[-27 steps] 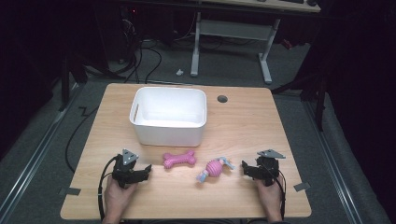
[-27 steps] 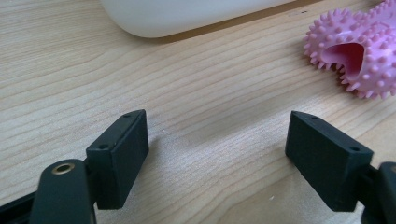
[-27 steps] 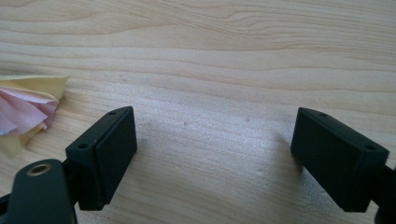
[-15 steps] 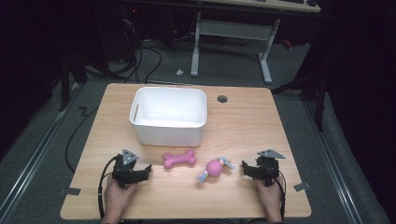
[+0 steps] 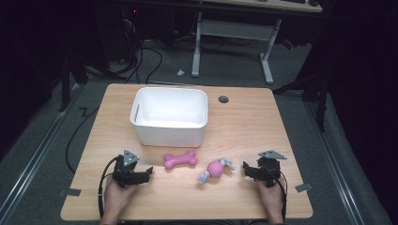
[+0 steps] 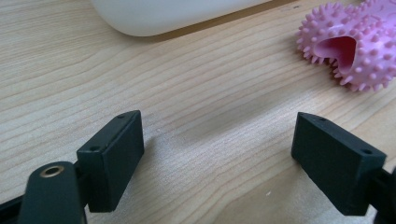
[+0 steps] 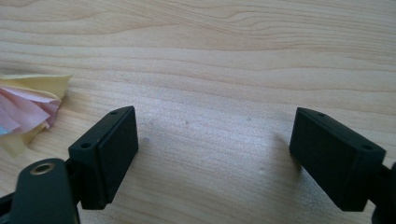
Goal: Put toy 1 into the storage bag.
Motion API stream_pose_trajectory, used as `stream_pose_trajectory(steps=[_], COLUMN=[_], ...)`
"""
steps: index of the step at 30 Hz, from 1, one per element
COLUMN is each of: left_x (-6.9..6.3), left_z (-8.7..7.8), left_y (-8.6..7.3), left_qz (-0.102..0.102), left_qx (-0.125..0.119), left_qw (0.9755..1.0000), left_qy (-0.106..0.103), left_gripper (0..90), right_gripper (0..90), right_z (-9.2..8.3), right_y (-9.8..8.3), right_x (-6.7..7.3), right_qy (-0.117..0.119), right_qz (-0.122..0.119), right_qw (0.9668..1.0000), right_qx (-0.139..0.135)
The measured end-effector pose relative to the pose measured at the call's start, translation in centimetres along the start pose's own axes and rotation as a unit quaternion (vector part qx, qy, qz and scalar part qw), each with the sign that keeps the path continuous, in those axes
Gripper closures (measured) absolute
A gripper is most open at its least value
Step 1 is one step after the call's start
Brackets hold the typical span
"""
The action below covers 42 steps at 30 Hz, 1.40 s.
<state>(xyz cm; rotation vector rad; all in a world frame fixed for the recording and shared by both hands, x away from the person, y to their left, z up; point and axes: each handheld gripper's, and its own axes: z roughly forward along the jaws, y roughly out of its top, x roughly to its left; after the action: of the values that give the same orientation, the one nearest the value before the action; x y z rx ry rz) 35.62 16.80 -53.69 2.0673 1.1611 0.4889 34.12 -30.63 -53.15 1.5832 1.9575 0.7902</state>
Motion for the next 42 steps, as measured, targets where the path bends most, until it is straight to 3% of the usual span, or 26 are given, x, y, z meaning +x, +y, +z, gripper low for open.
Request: stream_pose_trajectory(steps=[7, 12, 20, 27, 39, 42], left_x=[0.0, 0.2, -0.1, -0.4, -2.5, -3.1], left_z=[-0.2, -0.4, -1.0, -1.8, -2.1, -2.0], left_y=[0.0, 0.1, 0.8, 1.6, 2.8, 3.1], left_qz=[0.0, -0.014, -0.013, -0.005, 0.024, 0.029], left_qx=[0.003, 0.003, -0.006, -0.006, -0.007, -0.007], left_qw=[1.0, 0.9998, 0.9996, 0.9995, 0.9984, 0.9975], left_qy=[-0.002, -0.016, -0.026, -0.031, -0.05, -0.065], left_gripper=[20.6, 21.4, 22.4, 24.0, 26.4, 28.7], right_gripper=[15.9, 15.9, 15.9, 16.2, 16.2, 16.2], right_z=[0.0, 0.0, 0.0, 0.0, 0.0, 0.0], right_y=[0.0, 0.0, 0.0, 0.0, 0.0, 0.0], right_x=[0.0, 0.0, 0.0, 0.0, 0.0, 0.0], right_qy=[0.0, 0.0, 0.0, 0.001, 0.001, 0.001], right_qz=[-0.002, -0.003, -0.002, -0.003, -0.003, -0.005], right_qw=[1.0, 1.0, 1.0, 1.0, 1.0, 1.0], right_qx=[-0.001, -0.002, -0.001, -0.002, -0.002, -0.002])
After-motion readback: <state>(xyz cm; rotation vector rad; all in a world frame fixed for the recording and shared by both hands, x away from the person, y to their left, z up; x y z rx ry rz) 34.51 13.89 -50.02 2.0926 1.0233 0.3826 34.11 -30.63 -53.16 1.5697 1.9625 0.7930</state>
